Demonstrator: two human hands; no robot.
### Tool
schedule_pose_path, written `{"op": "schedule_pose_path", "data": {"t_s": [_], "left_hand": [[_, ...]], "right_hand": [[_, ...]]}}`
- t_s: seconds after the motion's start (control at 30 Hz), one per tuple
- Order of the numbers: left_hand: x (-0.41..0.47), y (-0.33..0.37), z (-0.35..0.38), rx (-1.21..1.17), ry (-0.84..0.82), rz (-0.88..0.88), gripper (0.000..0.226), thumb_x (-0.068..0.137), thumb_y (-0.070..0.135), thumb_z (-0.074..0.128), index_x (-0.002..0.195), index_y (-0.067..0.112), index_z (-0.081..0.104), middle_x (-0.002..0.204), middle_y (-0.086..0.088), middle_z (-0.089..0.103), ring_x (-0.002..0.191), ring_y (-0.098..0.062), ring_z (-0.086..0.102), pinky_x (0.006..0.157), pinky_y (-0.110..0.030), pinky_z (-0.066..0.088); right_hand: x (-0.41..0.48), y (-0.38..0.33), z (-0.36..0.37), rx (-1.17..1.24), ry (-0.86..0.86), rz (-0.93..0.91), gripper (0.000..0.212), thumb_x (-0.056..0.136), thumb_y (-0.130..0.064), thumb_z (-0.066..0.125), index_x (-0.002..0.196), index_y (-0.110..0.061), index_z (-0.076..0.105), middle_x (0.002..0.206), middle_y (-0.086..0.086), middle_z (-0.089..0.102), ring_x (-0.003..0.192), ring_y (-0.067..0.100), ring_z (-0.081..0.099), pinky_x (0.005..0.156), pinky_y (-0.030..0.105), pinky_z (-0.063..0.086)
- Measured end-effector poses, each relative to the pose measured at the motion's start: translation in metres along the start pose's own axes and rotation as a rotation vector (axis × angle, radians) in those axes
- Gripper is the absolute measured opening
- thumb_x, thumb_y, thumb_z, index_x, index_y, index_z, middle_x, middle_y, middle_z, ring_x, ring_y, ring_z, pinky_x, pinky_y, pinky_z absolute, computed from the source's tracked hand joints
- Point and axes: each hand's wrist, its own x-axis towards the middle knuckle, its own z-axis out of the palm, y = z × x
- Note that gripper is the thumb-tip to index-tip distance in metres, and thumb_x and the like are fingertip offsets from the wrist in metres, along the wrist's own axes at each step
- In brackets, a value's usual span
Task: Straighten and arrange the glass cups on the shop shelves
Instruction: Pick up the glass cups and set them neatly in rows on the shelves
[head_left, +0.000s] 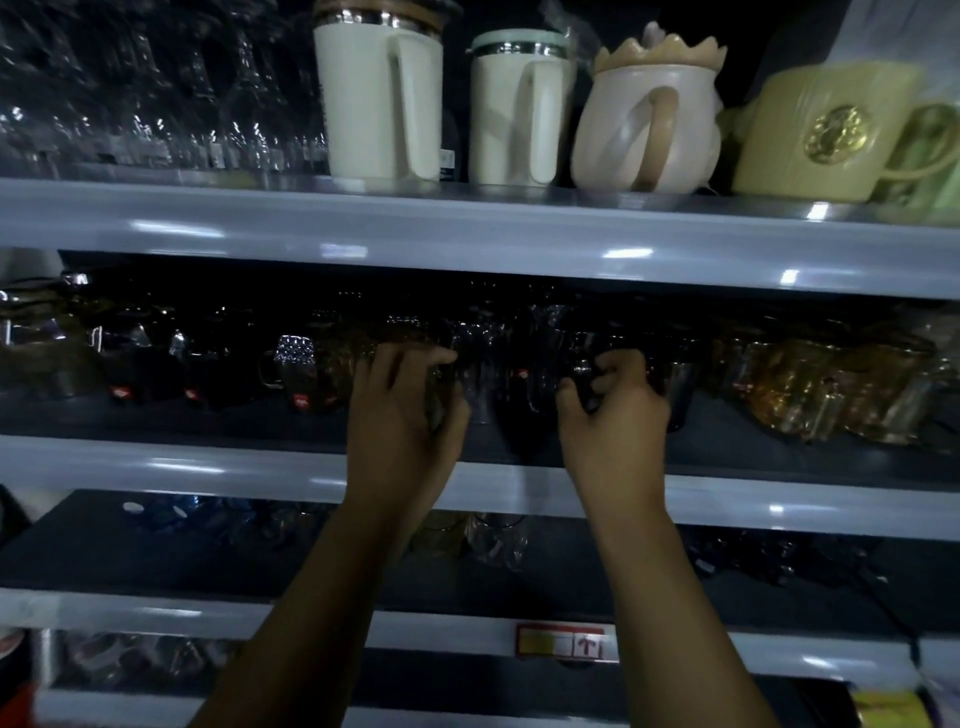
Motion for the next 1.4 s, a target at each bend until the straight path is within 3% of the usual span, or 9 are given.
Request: {"op": "schedule_pose_path", "data": {"t_s": [0.2, 0.33, 0.6, 0.8, 1.0, 1.1, 1.23, 1.3, 1.4], "left_hand": [[-0.007, 0.024, 0.016, -0.282, -0.115, -0.163, 0.023, 0.088, 0.024, 0.064, 0.110, 0.025, 0.066, 0.110, 0.009, 0.061, 0.103, -0.010, 0.060, 0.089, -0.031, 0.051], [-0.013, 0.038, 0.020, -0.492, -0.168, -0.302, 0.029, 0.091, 0.012, 0.068, 0.114, 0.029, 0.062, 0.103, 0.009, 0.066, 0.093, -0.002, 0.061, 0.078, -0.015, 0.047], [-0.013, 0.058, 0.024, -0.665, -0.217, -0.418, 0.040, 0.091, 0.028, 0.072, 0.123, 0.040, 0.051, 0.124, 0.018, 0.060, 0.113, 0.004, 0.059, 0.090, -0.015, 0.049], [0.007, 0.062, 0.017, -0.916, -0.492, -0.468, 0.095, 0.072, 0.037, 0.088, 0.150, 0.031, 0.035, 0.126, 0.011, 0.068, 0.117, -0.003, 0.064, 0.094, -0.026, 0.054], [0.010, 0.077, 0.015, -1.079, -0.451, -0.555, 0.059, 0.065, 0.026, 0.083, 0.120, 0.016, 0.065, 0.103, -0.004, 0.078, 0.098, -0.019, 0.074, 0.087, -0.037, 0.059], [0.009, 0.079, 0.021, -1.206, -0.344, -0.634, 0.032, 0.073, 0.029, 0.083, 0.098, 0.013, 0.072, 0.097, -0.015, 0.074, 0.094, -0.032, 0.073, 0.090, -0.054, 0.058], [0.006, 0.099, 0.023, -1.496, -0.290, -0.943, 0.048, 0.081, 0.036, 0.080, 0.108, -0.001, 0.068, 0.111, -0.026, 0.070, 0.104, -0.038, 0.070, 0.101, -0.054, 0.052], [-0.004, 0.109, 0.024, -1.585, -0.347, -1.020, 0.048, 0.083, 0.043, 0.075, 0.107, 0.002, 0.071, 0.107, -0.020, 0.074, 0.101, -0.030, 0.072, 0.103, -0.049, 0.050], [-0.016, 0.105, 0.028, -1.610, -0.413, -0.979, 0.088, 0.074, 0.054, 0.083, 0.139, 0.002, 0.056, 0.140, -0.021, 0.059, 0.134, -0.038, 0.053, 0.117, -0.051, 0.037]], "right_hand": [[0.010, 0.013, 0.016, 0.029, -0.118, 0.082, 0.021, 0.102, -0.025, 0.055, 0.090, -0.007, 0.055, 0.071, 0.007, 0.062, 0.064, 0.026, 0.062, 0.058, 0.033, 0.048], [0.011, 0.014, 0.011, 0.128, -0.203, 0.090, 0.026, 0.107, -0.026, 0.042, 0.098, -0.004, 0.051, 0.081, 0.013, 0.066, 0.074, 0.030, 0.064, 0.068, 0.047, 0.054], [-0.006, 0.010, -0.037, 0.253, -0.220, -0.061, 0.027, 0.108, -0.034, 0.038, 0.089, -0.018, 0.049, 0.070, -0.013, 0.054, 0.063, 0.005, 0.051, 0.062, 0.028, 0.044], [-0.016, 0.009, -0.081, 0.438, -0.413, -0.079, 0.026, 0.109, -0.028, 0.041, 0.088, -0.019, 0.055, 0.073, -0.008, 0.052, 0.073, 0.009, 0.052, 0.070, 0.028, 0.046], [-0.021, 0.007, -0.088, 0.507, -0.300, 0.085, 0.010, 0.101, -0.030, 0.057, 0.104, -0.023, 0.063, 0.082, -0.006, 0.063, 0.067, 0.004, 0.055, 0.064, 0.022, 0.045], [-0.032, 0.006, -0.085, 0.552, -0.196, 0.168, 0.031, 0.091, -0.048, 0.064, 0.118, -0.035, 0.059, 0.104, -0.011, 0.066, 0.081, 0.005, 0.064, 0.067, 0.021, 0.049], [-0.050, 0.001, -0.073, 0.516, -0.248, 0.136, 0.066, 0.082, -0.067, 0.067, 0.139, -0.046, 0.043, 0.133, -0.019, 0.058, 0.117, 0.001, 0.060, 0.095, 0.031, 0.053], [-0.052, -0.005, -0.067, 0.558, -0.271, 0.116, 0.076, 0.081, -0.058, 0.073, 0.145, -0.040, 0.036, 0.129, -0.025, 0.061, 0.118, -0.005, 0.059, 0.098, 0.022, 0.050], [-0.050, -0.013, -0.064, 0.585, -0.215, 0.074, 0.080, 0.076, -0.047, 0.073, 0.146, -0.031, 0.036, 0.117, -0.039, 0.060, 0.110, -0.014, 0.059, 0.088, 0.007, 0.047]]}}
